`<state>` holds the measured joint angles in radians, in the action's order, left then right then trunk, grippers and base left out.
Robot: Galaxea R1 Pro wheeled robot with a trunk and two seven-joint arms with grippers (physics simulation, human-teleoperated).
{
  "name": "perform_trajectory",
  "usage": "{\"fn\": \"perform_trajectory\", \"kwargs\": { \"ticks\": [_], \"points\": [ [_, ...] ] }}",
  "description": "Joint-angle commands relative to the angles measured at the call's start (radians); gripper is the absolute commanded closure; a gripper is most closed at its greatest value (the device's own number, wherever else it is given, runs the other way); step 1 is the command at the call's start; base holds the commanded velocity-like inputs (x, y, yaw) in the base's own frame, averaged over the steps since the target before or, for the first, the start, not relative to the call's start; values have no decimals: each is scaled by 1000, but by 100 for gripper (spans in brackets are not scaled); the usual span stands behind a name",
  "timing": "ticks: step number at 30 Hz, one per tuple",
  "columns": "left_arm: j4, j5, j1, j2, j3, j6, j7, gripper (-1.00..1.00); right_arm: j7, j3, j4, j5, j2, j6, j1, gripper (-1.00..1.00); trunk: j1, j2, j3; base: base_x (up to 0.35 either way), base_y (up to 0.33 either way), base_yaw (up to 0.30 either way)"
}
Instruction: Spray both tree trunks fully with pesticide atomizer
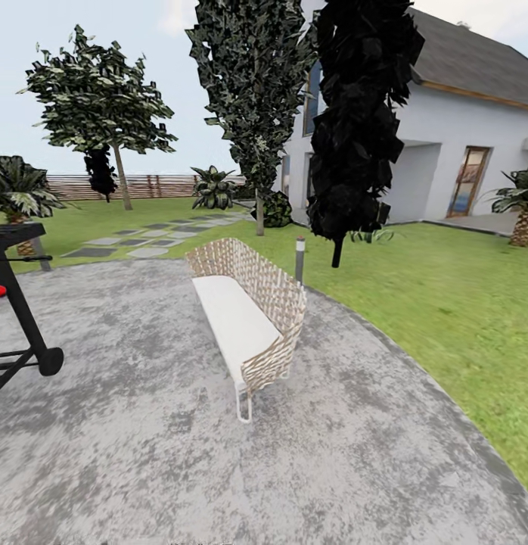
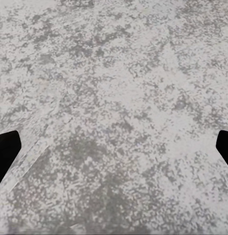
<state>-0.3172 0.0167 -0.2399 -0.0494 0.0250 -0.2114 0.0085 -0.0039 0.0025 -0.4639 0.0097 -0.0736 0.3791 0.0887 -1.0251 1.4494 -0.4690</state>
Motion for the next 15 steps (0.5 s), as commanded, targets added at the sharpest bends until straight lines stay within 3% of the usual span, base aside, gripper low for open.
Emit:
{"fn": "perform_trajectory", "kwargs": {
  "ticks": [1, 6, 11, 15],
  "points": [
    [0, 2, -1, 0, 1, -3, 1, -100, -1, 0, 0, 1, 0, 3, 0, -100, 0, 1, -1, 0, 0, 281],
    [-1, 2, -1, 0, 7, -3, 1, -100, -1, 0, 1, 1, 0, 3, 0, -100, -15, 29, -14, 0, 0, 281],
    [-3, 1, -1, 0, 89, -7, -9, -100, -1, 0, 1, 1, 0, 3, 0, -100, -34, 64, -29, 0, 0, 281],
    [-4, 0, -1, 0, 107, -8, -11, -100, 0, 1, 1, 1, -1, 3, 0, -100, -50, 92, -42, 0, 0, 281]
  ]
}}
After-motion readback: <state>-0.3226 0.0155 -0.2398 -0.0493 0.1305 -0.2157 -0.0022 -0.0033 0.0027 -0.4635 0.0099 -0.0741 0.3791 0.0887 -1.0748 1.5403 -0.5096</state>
